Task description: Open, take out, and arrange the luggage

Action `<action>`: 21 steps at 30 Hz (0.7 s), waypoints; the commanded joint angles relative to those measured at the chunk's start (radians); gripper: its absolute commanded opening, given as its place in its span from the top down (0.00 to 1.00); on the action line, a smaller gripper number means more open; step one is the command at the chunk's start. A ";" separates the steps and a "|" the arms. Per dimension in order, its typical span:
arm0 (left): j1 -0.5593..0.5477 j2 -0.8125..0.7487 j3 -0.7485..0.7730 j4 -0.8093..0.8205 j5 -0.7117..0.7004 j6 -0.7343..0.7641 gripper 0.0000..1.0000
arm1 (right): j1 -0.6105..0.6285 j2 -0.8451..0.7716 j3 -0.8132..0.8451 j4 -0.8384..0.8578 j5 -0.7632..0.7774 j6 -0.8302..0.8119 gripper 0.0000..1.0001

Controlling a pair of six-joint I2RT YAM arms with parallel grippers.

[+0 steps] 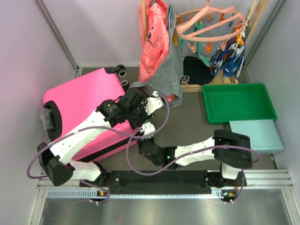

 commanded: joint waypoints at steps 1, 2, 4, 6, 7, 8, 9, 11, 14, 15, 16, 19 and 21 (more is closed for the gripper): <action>0.012 -0.091 0.034 -0.088 -0.046 -0.018 1.00 | -0.105 -0.106 -0.101 0.120 -0.059 0.012 1.00; 0.012 -0.091 0.034 -0.093 -0.045 -0.020 1.00 | -0.126 -0.113 -0.121 0.121 -0.075 0.010 1.00; 0.014 -0.088 0.027 -0.106 -0.046 -0.023 1.00 | -0.142 -0.122 -0.127 0.105 -0.103 0.007 1.00; 0.015 -0.091 0.024 -0.116 -0.045 -0.026 1.00 | -0.159 -0.123 -0.137 0.110 -0.127 -0.013 1.00; 0.015 -0.097 0.024 -0.129 -0.031 -0.023 1.00 | -0.165 -0.122 -0.138 0.134 -0.146 -0.023 1.00; 0.015 -0.101 0.023 -0.131 -0.022 -0.022 1.00 | -0.168 -0.120 -0.134 0.142 -0.175 -0.036 1.00; 0.015 -0.103 0.024 -0.136 -0.017 -0.021 1.00 | -0.177 -0.122 -0.128 0.139 -0.181 -0.049 1.00; 0.015 -0.105 0.032 -0.172 0.003 -0.020 1.00 | -0.188 -0.131 -0.137 0.145 -0.199 -0.056 1.00; 0.017 -0.112 0.034 -0.221 0.015 -0.009 1.00 | -0.212 -0.163 -0.184 0.171 -0.222 -0.039 1.00; 0.018 -0.112 0.031 -0.231 0.016 -0.008 1.00 | -0.222 -0.168 -0.192 0.173 -0.229 -0.031 1.00; 0.018 -0.114 0.031 -0.241 0.020 -0.009 1.00 | -0.223 -0.177 -0.201 0.173 -0.238 -0.030 1.00; 0.021 -0.126 0.031 -0.280 0.064 -0.011 1.00 | -0.229 -0.180 -0.203 0.170 -0.256 -0.033 1.00; 0.023 -0.131 0.038 -0.304 0.087 -0.025 1.00 | -0.229 -0.179 -0.204 0.173 -0.264 -0.030 1.00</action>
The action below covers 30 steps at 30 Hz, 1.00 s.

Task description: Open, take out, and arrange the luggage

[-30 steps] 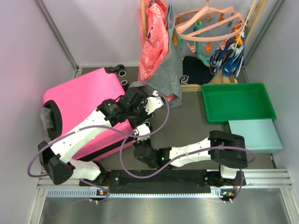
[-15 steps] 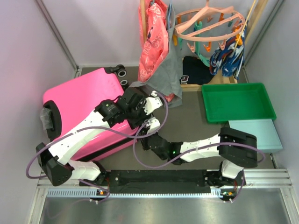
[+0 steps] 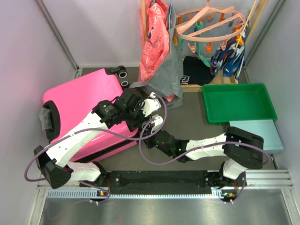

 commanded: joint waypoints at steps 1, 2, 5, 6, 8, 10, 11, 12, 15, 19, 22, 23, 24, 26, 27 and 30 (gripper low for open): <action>0.015 -0.102 0.041 -0.242 0.047 -0.021 1.00 | -0.055 -0.040 -0.017 0.013 0.065 -0.004 1.00; 0.015 -0.107 0.044 -0.248 0.062 -0.018 1.00 | -0.055 -0.042 -0.022 0.017 0.063 -0.001 1.00; 0.017 -0.135 0.034 -0.274 0.131 -0.009 1.00 | -0.069 -0.034 -0.014 0.028 0.028 -0.001 1.00; 0.017 -0.144 0.026 -0.279 0.152 -0.006 1.00 | -0.074 -0.023 -0.007 0.025 0.011 -0.004 1.00; 0.015 -0.170 0.009 -0.290 0.177 0.016 1.00 | -0.086 -0.009 0.010 0.025 -0.018 -0.012 1.00; 0.017 -0.208 -0.029 -0.296 0.230 0.026 1.00 | -0.097 0.004 0.012 0.050 -0.049 -0.010 1.00; 0.017 -0.219 -0.041 -0.302 0.255 0.045 1.00 | -0.101 0.004 0.010 0.054 -0.054 -0.012 1.00; 0.017 -0.237 -0.057 -0.308 0.278 0.052 1.00 | -0.103 0.000 0.007 0.054 -0.055 -0.014 1.00; 0.015 -0.268 -0.068 -0.326 0.361 0.077 1.00 | -0.107 -0.011 -0.002 0.053 -0.057 -0.020 1.00; 0.015 -0.303 -0.094 -0.368 0.430 0.152 1.00 | -0.117 0.026 0.054 0.007 -0.095 -0.032 1.00; 0.015 -0.322 -0.100 -0.418 0.449 0.197 1.00 | -0.124 0.058 0.111 -0.033 -0.098 -0.056 1.00; 0.015 -0.325 -0.095 -0.431 0.453 0.216 1.00 | -0.135 0.073 0.116 -0.036 -0.103 -0.050 1.00; 0.015 -0.329 -0.085 -0.460 0.461 0.224 1.00 | -0.146 0.076 0.121 -0.036 -0.118 -0.038 1.00; 0.015 -0.336 -0.071 -0.486 0.473 0.238 1.00 | -0.190 0.086 0.125 -0.032 -0.141 -0.005 1.00; 0.015 -0.343 -0.060 -0.498 0.481 0.241 1.00 | -0.201 0.087 0.128 -0.027 -0.147 0.000 1.00; 0.015 -0.362 -0.058 -0.509 0.479 0.247 1.00 | -0.236 0.118 0.174 -0.053 -0.167 0.000 1.00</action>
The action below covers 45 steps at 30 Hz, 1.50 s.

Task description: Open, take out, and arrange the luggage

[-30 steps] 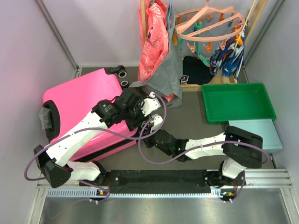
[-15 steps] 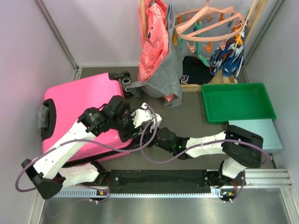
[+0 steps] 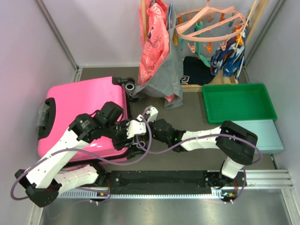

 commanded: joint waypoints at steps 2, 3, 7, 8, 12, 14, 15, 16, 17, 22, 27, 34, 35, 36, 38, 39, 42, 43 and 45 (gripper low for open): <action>-0.006 -0.094 0.042 -0.241 0.148 0.032 1.00 | -0.134 0.059 0.135 -0.125 0.115 -0.004 1.00; -0.006 -0.096 0.041 -0.244 0.148 0.032 1.00 | -0.142 0.076 0.163 -0.145 0.107 -0.005 1.00; -0.006 -0.097 0.054 -0.254 0.146 0.041 1.00 | -0.199 0.157 0.308 -0.224 0.050 0.001 1.00; -0.006 -0.097 0.054 -0.254 0.146 0.043 1.00 | -0.221 0.168 0.327 -0.246 0.040 0.015 1.00; -0.006 -0.116 0.049 -0.251 0.154 0.047 1.00 | -0.272 0.223 0.407 -0.293 0.023 0.032 1.00; -0.006 -0.122 0.041 -0.248 0.157 0.051 1.00 | -0.283 0.277 0.477 -0.332 0.023 0.016 1.00; -0.006 -0.128 0.038 -0.247 0.160 0.052 1.00 | -0.291 0.295 0.505 -0.345 0.017 0.012 1.00; -0.006 -0.131 0.032 -0.245 0.162 0.052 1.00 | -0.294 0.337 0.555 -0.352 0.012 0.004 1.00; -0.006 -0.136 0.029 -0.245 0.171 0.054 1.00 | -0.297 0.354 0.580 -0.371 0.009 0.006 1.00; -0.006 -0.153 0.018 -0.256 0.189 0.058 1.00 | -0.363 0.415 0.665 -0.370 -0.016 0.099 1.00; -0.006 -0.163 0.031 -0.254 0.202 0.058 1.00 | -0.424 0.447 0.692 -0.330 -0.052 0.145 1.00; -0.006 -0.162 0.022 -0.247 0.209 0.074 1.00 | -0.440 0.527 0.791 -0.218 -0.216 -0.016 1.00; -0.006 -0.163 0.020 -0.242 0.211 0.074 1.00 | -0.441 0.533 0.792 -0.204 -0.259 -0.030 1.00; -0.006 -0.166 0.018 -0.239 0.211 0.072 1.00 | -0.440 0.538 0.801 -0.187 -0.287 -0.043 1.00; -0.006 -0.169 0.012 -0.231 0.214 0.071 1.00 | -0.441 0.556 0.815 -0.131 -0.382 -0.082 1.00; -0.006 -0.169 0.011 -0.227 0.214 0.064 1.00 | -0.441 0.562 0.824 -0.110 -0.410 -0.089 1.00; -0.006 -0.169 0.014 -0.167 0.194 0.010 1.00 | -0.441 0.570 0.820 -0.066 -0.467 -0.103 1.00; -0.006 -0.168 0.018 -0.134 0.163 -0.024 0.91 | -0.440 0.572 0.814 -0.055 -0.470 -0.090 1.00; -0.006 -0.153 0.031 -0.010 0.042 -0.105 0.41 | -0.438 0.569 0.791 -0.026 -0.474 -0.071 1.00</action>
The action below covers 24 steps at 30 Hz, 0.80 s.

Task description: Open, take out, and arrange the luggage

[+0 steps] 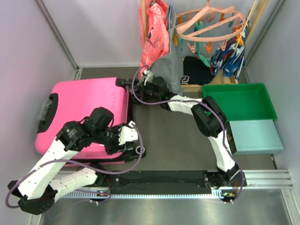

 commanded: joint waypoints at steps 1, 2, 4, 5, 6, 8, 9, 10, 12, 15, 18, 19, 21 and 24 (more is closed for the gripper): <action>-0.010 -0.019 0.058 0.120 -0.023 -0.189 0.20 | -0.018 0.021 0.026 0.142 0.009 -0.012 1.00; -0.010 0.003 0.071 0.181 -0.069 -0.210 0.12 | -0.018 0.019 0.027 0.134 0.026 -0.012 1.00; -0.010 0.037 0.120 0.340 -0.232 -0.267 0.02 | -0.018 0.015 0.036 0.071 0.049 -0.021 1.00; -0.010 0.087 0.141 0.376 -0.285 -0.272 0.01 | -0.016 0.015 0.050 0.044 0.077 -0.022 1.00; -0.010 0.118 0.169 0.401 -0.360 -0.264 0.01 | -0.016 0.015 0.056 0.022 0.088 -0.025 1.00; -0.008 0.226 0.252 0.448 -0.450 -0.244 0.01 | -0.018 0.015 0.065 -0.019 0.108 -0.031 1.00; -0.008 0.264 0.273 0.459 -0.485 -0.200 0.01 | -0.018 0.015 0.069 -0.024 0.106 -0.035 1.00; -0.004 0.333 0.296 0.499 -0.575 -0.185 0.01 | -0.016 0.018 0.073 -0.019 0.100 -0.036 1.00; 0.045 0.402 0.309 0.516 -0.605 -0.127 0.01 | -0.018 0.025 0.085 -0.019 0.092 -0.030 1.00; 0.204 0.539 0.431 0.452 -0.495 -0.105 0.01 | -0.018 0.035 0.096 -0.019 0.092 0.007 1.00; 0.396 0.660 0.601 0.254 -0.178 -0.023 0.02 | -0.024 0.041 0.101 0.000 0.074 0.028 1.00; 0.422 0.694 0.623 0.229 -0.122 0.001 0.02 | -0.022 0.044 0.105 -0.003 0.069 0.034 1.00; 0.453 0.715 0.631 0.186 -0.048 0.115 0.02 | -0.025 0.048 0.125 -0.022 0.065 0.034 1.00; 0.453 0.761 0.628 0.209 -0.022 0.180 0.01 | -0.025 0.056 0.151 -0.039 0.062 0.028 1.00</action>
